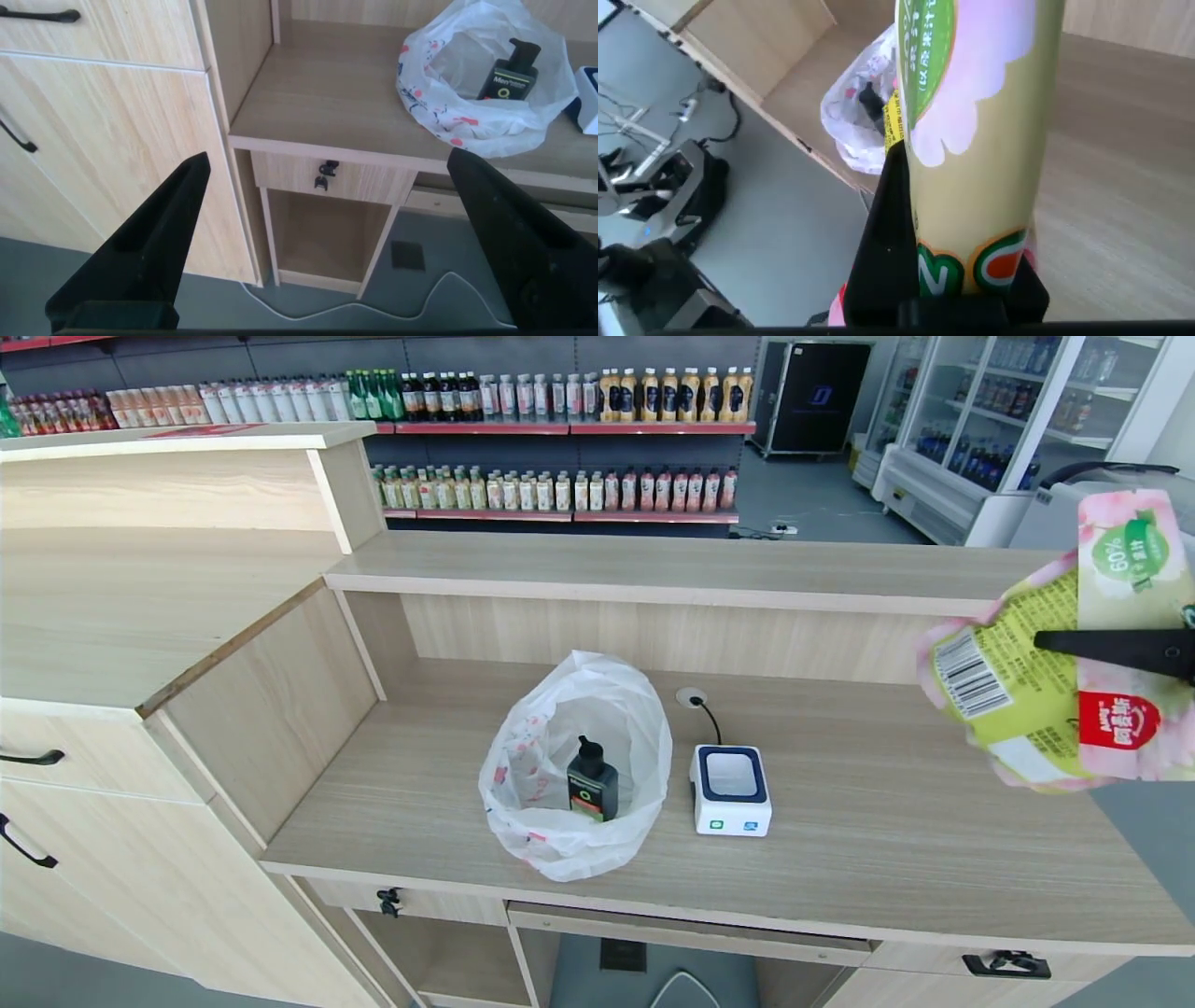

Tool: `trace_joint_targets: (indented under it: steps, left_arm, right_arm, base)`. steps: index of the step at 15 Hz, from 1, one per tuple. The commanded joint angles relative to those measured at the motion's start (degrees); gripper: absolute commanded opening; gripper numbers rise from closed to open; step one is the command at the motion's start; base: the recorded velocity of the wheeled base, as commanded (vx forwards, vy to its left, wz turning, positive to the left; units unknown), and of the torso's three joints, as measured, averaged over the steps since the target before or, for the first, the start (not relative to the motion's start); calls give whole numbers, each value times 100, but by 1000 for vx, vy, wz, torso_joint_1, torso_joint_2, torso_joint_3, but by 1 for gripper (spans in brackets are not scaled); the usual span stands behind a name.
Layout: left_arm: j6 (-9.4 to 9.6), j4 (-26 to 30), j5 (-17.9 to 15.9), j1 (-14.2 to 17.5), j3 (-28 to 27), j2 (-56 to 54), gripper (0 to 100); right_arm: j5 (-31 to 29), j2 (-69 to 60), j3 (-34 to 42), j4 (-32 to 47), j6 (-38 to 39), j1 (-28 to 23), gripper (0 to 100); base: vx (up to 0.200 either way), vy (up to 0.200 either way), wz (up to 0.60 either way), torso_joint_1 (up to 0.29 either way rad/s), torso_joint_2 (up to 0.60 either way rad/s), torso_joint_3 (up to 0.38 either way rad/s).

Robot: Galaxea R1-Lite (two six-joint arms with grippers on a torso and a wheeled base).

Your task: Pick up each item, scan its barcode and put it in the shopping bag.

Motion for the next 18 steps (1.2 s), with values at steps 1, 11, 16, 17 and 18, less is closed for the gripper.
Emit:
trace_joint_targets:
  steps: [1,11,16,17,18]
  left_arm:
    - [-2,0,2,7,0,-2,100]
    - [-2,0,2,7,0,-2,100]
    - [-2,0,2,7,0,-2,100]
    - [-2,0,2,7,0,-2,100]
    - [-2,0,2,7,0,-2,100]
  right_arm:
    - [867,-419,114,98,-6,66,0]
    - [3451,-524,167,-69,-560,312,0]
    - [3451,-1526,387,10,-551,224,0]
    - [3451,-1737,439,89,-551,224,0]
    - [3443,-1869,527,107,-551,224,0]
  base:
    - [0,0,0,0,0,0]
    - [0,0,0,0,0,0]
    - [0,0,0,0,0,0]
    - [0,0,0,0,0,0]
    - [0,0,0,0,0,0]
